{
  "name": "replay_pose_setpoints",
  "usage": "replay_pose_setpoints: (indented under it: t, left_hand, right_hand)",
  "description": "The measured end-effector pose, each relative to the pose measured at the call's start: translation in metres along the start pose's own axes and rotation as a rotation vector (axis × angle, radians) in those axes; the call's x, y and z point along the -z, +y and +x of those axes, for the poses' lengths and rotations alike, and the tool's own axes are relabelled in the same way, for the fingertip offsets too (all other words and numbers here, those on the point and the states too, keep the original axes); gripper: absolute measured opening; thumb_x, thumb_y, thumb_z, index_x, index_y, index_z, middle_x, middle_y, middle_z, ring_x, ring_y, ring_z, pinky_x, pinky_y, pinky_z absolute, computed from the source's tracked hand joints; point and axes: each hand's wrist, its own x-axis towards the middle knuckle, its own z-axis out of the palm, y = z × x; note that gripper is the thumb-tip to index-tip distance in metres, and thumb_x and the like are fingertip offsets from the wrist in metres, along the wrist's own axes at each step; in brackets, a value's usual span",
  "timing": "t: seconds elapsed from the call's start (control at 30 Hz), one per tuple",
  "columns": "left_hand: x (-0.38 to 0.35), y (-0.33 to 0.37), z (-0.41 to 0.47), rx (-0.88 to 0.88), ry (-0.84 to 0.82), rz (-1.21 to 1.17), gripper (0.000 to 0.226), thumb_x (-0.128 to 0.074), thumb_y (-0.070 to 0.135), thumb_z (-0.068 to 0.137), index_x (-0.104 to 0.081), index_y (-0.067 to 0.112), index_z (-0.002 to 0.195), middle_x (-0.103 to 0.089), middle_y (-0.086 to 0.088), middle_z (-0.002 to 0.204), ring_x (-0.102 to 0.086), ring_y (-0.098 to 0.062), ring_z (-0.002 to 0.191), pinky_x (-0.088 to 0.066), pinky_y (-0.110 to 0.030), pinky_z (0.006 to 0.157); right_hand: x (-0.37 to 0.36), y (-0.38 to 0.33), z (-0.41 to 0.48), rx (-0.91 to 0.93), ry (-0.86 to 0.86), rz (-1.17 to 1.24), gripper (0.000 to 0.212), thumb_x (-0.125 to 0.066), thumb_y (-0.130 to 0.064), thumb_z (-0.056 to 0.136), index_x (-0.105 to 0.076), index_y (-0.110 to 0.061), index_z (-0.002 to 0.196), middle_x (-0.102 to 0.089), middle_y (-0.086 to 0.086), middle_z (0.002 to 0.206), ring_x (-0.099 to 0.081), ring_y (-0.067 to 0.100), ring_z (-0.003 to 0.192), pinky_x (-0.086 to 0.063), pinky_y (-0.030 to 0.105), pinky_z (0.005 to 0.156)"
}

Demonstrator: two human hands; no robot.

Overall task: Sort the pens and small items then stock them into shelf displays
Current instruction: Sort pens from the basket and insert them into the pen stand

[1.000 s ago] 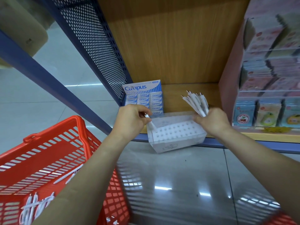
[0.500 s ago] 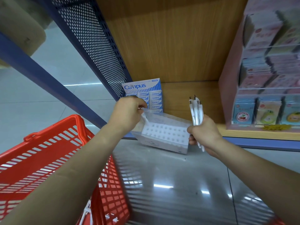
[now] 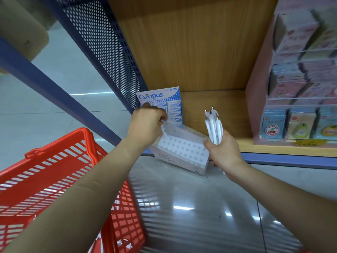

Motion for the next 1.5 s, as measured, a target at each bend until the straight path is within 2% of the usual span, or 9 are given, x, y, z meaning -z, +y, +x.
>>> replay_pose_setpoints:
  t: [0.27, 0.37, 0.47, 0.6, 0.8, 0.93, 1.13, 1.37, 1.5]
  left_hand:
    - [0.001, -0.005, -0.002, 0.095, -0.030, -0.143, 0.025, -0.070, 0.006, 0.078, -0.072, 0.016, 0.101, -0.067, -0.004, 0.109, -0.059, -0.023, 0.100, -0.045, -0.026, 0.080]
    - [0.007, -0.004, 0.000, 0.144, 0.022, -0.227, 0.022, -0.071, 0.010, 0.079, -0.073, 0.018, 0.099, -0.065, 0.005, 0.099, -0.059, -0.014, 0.082, -0.038, -0.017, 0.072]
    - [0.019, 0.009, 0.000, 0.282, -0.006, -0.587, 0.012, -0.068, 0.019, 0.085, -0.074, 0.017, 0.095, -0.065, 0.012, 0.081, -0.055, 0.000, 0.062, -0.044, -0.017, 0.069]
    - [0.031, 0.027, -0.006, 0.382, -0.214, -1.029, 0.016, -0.063, 0.018, 0.090, -0.071, 0.004, 0.092, -0.066, -0.007, 0.069, -0.057, -0.009, 0.053, -0.052, -0.021, 0.055]
    - [0.045, 0.019, -0.007, 0.494, -0.145, -1.163, 0.002, -0.069, 0.004, 0.082, -0.070, 0.003, 0.084, -0.069, -0.008, 0.064, -0.064, -0.013, 0.056, -0.056, -0.021, 0.058]
    - [0.061, 0.004, -0.009, 0.465, -0.118, -1.008, 0.006, -0.072, 0.001, 0.079, -0.072, 0.006, 0.082, -0.071, -0.010, 0.068, -0.069, -0.015, 0.062, -0.056, -0.020, 0.061]
    - [0.085, -0.015, -0.009, 0.295, -0.154, -0.422, 0.008, -0.076, 0.011, 0.077, -0.075, 0.015, 0.083, -0.071, 0.001, 0.069, -0.068, -0.008, 0.062, -0.050, -0.009, 0.061]
    - [0.054, -0.015, -0.016, 0.175, -0.199, -0.088, 0.014, -0.068, 0.017, 0.085, -0.075, 0.015, 0.096, -0.073, -0.001, 0.095, -0.064, -0.019, 0.092, -0.048, -0.028, 0.081]
    - [0.044, -0.016, -0.015, 0.134, -0.160, -0.027, 0.017, -0.063, 0.017, 0.088, -0.073, 0.013, 0.101, -0.072, -0.005, 0.103, -0.062, -0.026, 0.097, -0.048, -0.033, 0.083]
  right_hand:
    - [0.007, -0.017, 0.003, 0.158, 0.015, -0.016, 0.015, -0.060, -0.024, 0.090, -0.062, -0.010, 0.086, -0.061, 0.006, 0.069, -0.058, 0.023, 0.062, -0.042, 0.029, 0.054]
    - [0.013, -0.023, 0.000, 0.134, -0.144, 0.125, 0.013, -0.064, -0.020, 0.090, -0.065, -0.012, 0.080, -0.065, 0.002, 0.065, -0.055, 0.009, 0.047, -0.039, 0.022, 0.045]
    - [0.018, -0.028, -0.001, 0.161, -0.279, 0.114, 0.011, -0.069, -0.018, 0.088, -0.068, -0.009, 0.081, -0.065, -0.009, 0.054, -0.049, 0.002, 0.040, -0.035, 0.016, 0.041]
    - [0.019, -0.034, -0.003, 0.160, -0.314, 0.218, 0.009, -0.077, -0.018, 0.081, -0.070, -0.014, 0.085, -0.070, -0.003, 0.065, -0.052, 0.005, 0.049, -0.040, 0.020, 0.046]
    - [0.025, -0.038, 0.003, 0.044, -0.346, 0.371, 0.011, -0.067, -0.023, 0.090, -0.067, -0.012, 0.093, -0.070, 0.006, 0.075, -0.051, 0.011, 0.053, -0.039, 0.021, 0.046]
    - [0.027, -0.029, 0.010, 0.069, -0.233, 0.237, 0.009, -0.068, -0.016, 0.089, -0.069, -0.008, 0.087, -0.061, 0.005, 0.066, -0.045, 0.011, 0.050, -0.036, 0.024, 0.048]
    - [0.025, -0.004, 0.023, 0.122, -0.081, -0.093, 0.011, -0.069, -0.023, 0.086, -0.067, -0.014, 0.092, -0.063, 0.003, 0.075, -0.053, 0.017, 0.066, -0.040, 0.030, 0.060]
    - [0.020, 0.003, 0.021, 0.118, -0.096, -0.065, 0.007, -0.069, -0.023, 0.087, -0.067, -0.016, 0.086, -0.067, 0.005, 0.078, -0.059, 0.021, 0.072, -0.046, 0.032, 0.067]
    - [0.018, 0.004, 0.020, 0.118, -0.114, -0.057, 0.006, -0.067, -0.019, 0.087, -0.066, -0.018, 0.081, -0.063, -0.001, 0.066, -0.054, 0.015, 0.059, -0.041, 0.028, 0.055]
